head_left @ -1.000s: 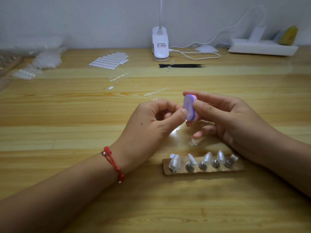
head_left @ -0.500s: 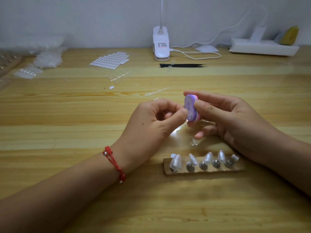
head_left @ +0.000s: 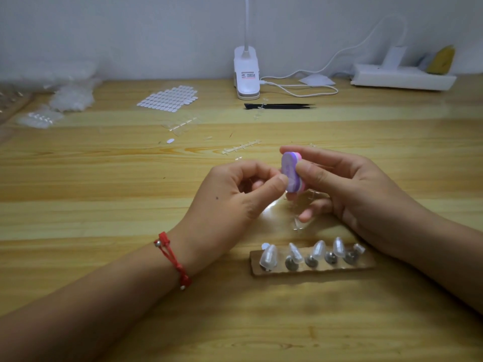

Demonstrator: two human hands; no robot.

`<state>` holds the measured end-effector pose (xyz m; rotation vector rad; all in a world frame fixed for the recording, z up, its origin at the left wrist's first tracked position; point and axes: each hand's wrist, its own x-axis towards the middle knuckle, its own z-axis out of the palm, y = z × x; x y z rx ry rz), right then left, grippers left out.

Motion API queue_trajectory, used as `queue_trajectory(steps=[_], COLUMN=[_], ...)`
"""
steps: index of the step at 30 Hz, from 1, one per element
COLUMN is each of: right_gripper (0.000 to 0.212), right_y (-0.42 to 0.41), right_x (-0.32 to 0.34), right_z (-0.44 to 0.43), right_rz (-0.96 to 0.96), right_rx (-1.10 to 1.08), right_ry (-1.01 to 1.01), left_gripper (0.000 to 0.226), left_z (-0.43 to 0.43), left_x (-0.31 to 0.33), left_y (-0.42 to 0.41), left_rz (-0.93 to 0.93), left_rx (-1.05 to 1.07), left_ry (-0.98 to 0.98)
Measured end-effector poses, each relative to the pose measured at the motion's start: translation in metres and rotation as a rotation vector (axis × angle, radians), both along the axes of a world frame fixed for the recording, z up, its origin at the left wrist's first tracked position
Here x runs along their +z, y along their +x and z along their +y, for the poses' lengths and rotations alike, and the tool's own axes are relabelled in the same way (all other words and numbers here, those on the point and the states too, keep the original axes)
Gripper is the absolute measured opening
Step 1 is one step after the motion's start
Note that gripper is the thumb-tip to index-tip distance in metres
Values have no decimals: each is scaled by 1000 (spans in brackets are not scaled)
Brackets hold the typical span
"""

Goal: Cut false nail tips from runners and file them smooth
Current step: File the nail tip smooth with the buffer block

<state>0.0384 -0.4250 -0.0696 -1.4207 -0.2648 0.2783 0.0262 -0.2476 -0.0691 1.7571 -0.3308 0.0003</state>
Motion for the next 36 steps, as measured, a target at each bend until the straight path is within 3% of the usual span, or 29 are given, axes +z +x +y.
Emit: queue_trajectory(steps=[19, 36], right_gripper=[34, 27], right_y=[0, 0], right_x=[3, 4], right_z=[-2, 0], right_rz=[31, 38], right_rx=[89, 38], right_ry=[-5, 23], left_gripper=[13, 8], left_z=[2, 5], left_x=[5, 9], left_y=[1, 5], left_rz=[37, 99], left_rx=[25, -63], left_ry=[-36, 7])
